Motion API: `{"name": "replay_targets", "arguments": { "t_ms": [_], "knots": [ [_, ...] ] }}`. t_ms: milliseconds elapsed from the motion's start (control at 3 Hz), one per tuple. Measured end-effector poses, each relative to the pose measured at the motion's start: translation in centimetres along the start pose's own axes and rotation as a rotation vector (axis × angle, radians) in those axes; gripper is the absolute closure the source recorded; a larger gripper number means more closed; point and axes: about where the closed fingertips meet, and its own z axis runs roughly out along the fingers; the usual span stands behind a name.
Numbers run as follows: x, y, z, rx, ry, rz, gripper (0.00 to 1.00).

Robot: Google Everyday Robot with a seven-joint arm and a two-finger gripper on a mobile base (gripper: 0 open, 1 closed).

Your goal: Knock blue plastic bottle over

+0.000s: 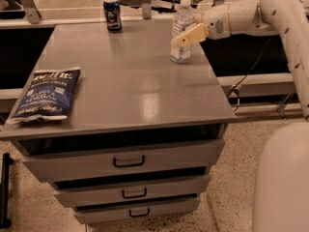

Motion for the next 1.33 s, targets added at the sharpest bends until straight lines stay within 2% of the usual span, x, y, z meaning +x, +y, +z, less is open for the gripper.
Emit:
{"name": "replay_targets", "arguments": {
  "t_ms": [667, 1000, 1333],
  "knots": [
    [-1.7, 8.3, 4.8, -0.161, -0.013, 0.000, 0.00],
    [-1.7, 8.4, 4.9, -0.165, -0.013, -0.001, 0.00],
    [-1.7, 6.5, 2.1, -0.119, -0.027, -0.044, 0.00]
  ]
}}
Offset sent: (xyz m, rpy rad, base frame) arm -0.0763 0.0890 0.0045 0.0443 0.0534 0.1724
